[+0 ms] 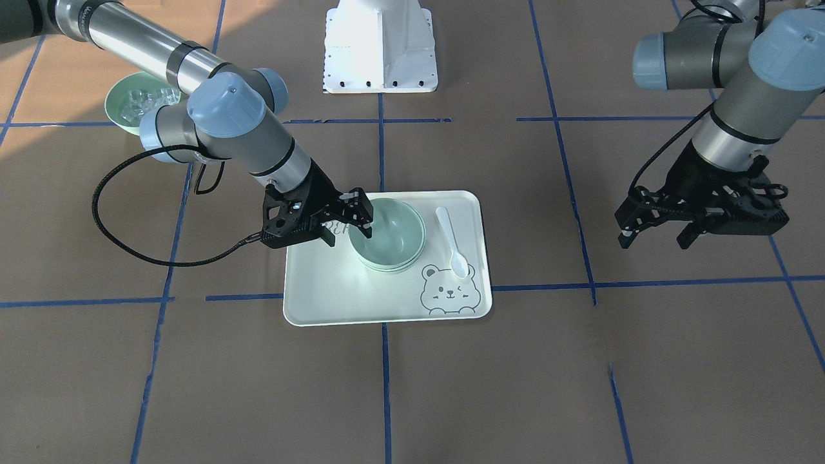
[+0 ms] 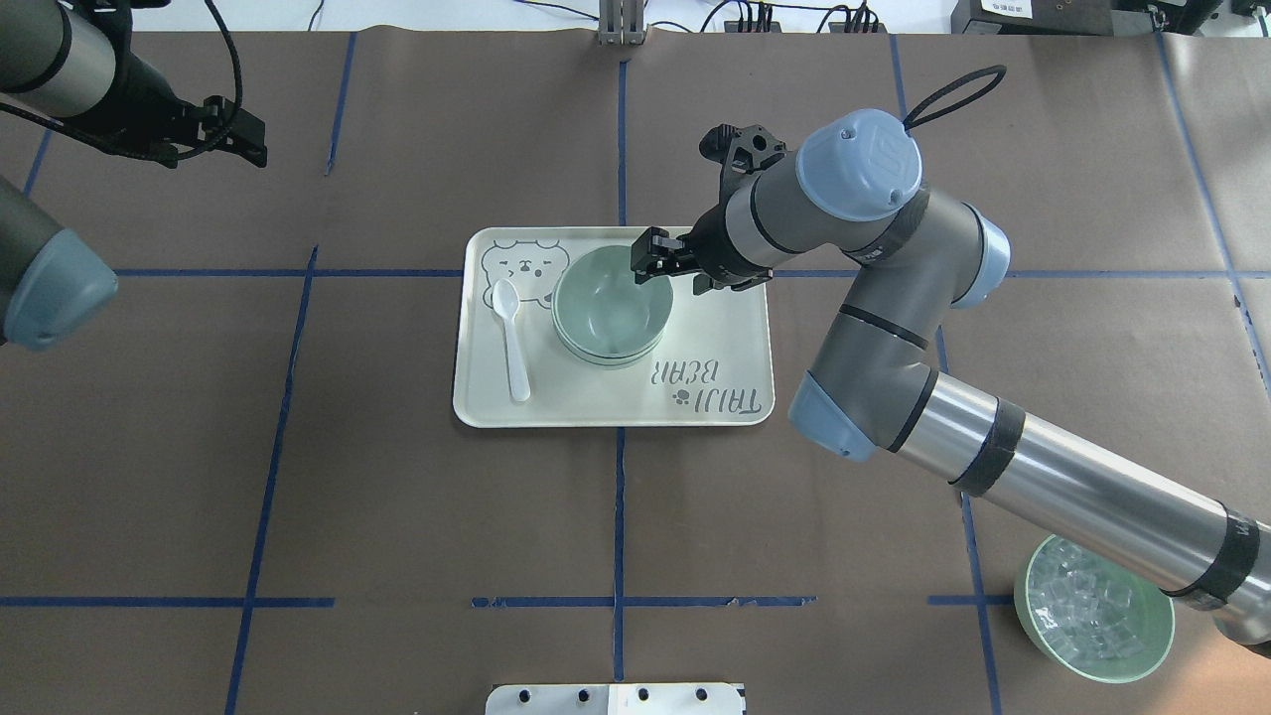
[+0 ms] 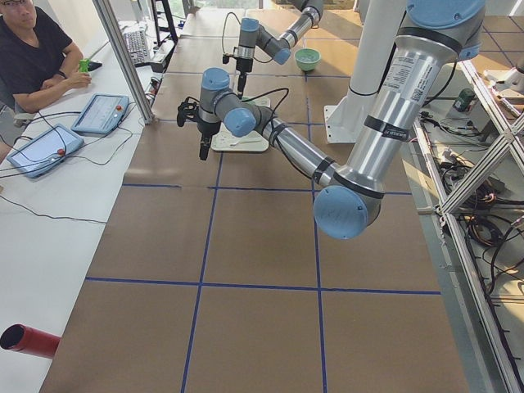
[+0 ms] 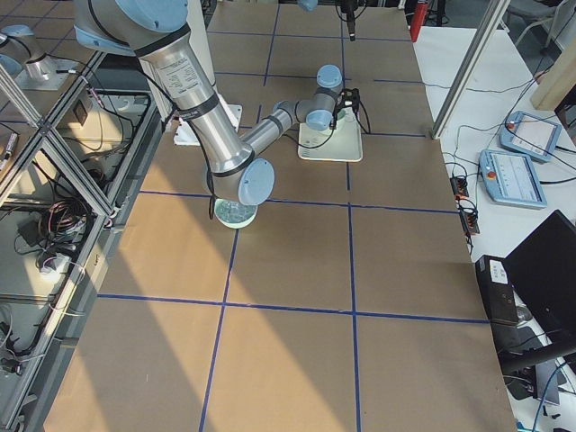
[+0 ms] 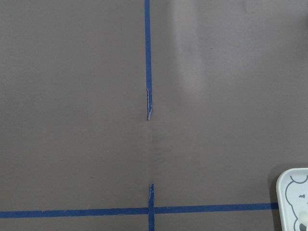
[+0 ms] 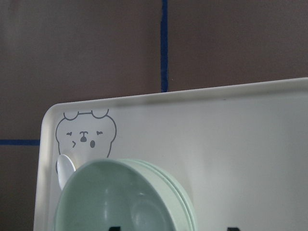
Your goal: Stack green bowls together
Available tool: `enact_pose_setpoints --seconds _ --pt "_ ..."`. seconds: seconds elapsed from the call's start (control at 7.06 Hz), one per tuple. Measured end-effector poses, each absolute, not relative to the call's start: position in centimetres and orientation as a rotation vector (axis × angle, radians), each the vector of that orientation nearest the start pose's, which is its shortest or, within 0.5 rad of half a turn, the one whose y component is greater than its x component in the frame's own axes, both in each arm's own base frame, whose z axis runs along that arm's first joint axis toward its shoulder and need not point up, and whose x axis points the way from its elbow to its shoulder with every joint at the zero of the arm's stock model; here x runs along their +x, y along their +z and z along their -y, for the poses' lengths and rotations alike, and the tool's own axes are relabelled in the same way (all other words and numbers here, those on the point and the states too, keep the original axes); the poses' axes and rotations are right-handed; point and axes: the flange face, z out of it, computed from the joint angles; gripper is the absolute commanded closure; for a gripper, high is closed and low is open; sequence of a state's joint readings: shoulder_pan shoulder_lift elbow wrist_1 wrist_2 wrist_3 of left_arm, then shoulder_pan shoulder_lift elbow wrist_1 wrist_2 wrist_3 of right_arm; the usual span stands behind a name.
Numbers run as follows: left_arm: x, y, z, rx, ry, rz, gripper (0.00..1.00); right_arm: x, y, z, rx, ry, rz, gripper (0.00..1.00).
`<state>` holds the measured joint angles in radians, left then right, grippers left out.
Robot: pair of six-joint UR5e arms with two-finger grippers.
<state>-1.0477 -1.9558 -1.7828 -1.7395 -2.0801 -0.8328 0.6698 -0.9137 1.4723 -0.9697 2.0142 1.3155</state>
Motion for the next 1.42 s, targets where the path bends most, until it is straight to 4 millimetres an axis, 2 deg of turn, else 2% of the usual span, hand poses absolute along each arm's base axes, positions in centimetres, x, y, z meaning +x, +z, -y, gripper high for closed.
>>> enact_pose_setpoints --seconds 0.14,0.28,0.43,0.57,0.71,0.85,0.99,1.13,1.42 --pt "23.3 33.0 57.7 0.279 -0.096 -0.845 0.0 -49.8 23.6 51.7 0.151 0.113 1.188 0.0" --pt "23.0 33.4 57.6 0.273 -0.099 -0.844 0.0 -48.0 23.4 52.4 0.128 0.125 1.164 0.0" --pt "22.2 34.2 57.4 0.264 -0.096 -0.844 0.0 -44.6 22.8 53.2 0.101 0.13 1.123 0.0" --pt "20.6 35.2 57.3 0.259 -0.076 -0.847 0.0 -40.3 22.8 53.7 0.092 0.105 1.066 0.0" --pt "18.5 36.8 57.3 0.257 -0.048 -0.844 0.0 -36.1 24.0 53.4 0.104 0.055 1.01 0.0" --pt "15.7 38.9 57.2 0.262 -0.018 -0.832 0.0 -32.4 26.5 52.8 0.126 -0.001 0.959 0.0" --pt "13.0 41.0 56.9 0.266 0.008 -0.808 0.0 -29.2 30.0 52.3 0.142 -0.051 0.913 0.0" --pt "10.3 43.1 56.7 0.259 0.042 -0.769 0.0 -25.4 34.2 52.1 0.15 -0.106 0.872 0.0" --pt "5.1 46.4 56.6 0.228 0.129 -0.696 0.0 -16.4 42.7 51.6 0.161 -0.212 0.832 0.0"
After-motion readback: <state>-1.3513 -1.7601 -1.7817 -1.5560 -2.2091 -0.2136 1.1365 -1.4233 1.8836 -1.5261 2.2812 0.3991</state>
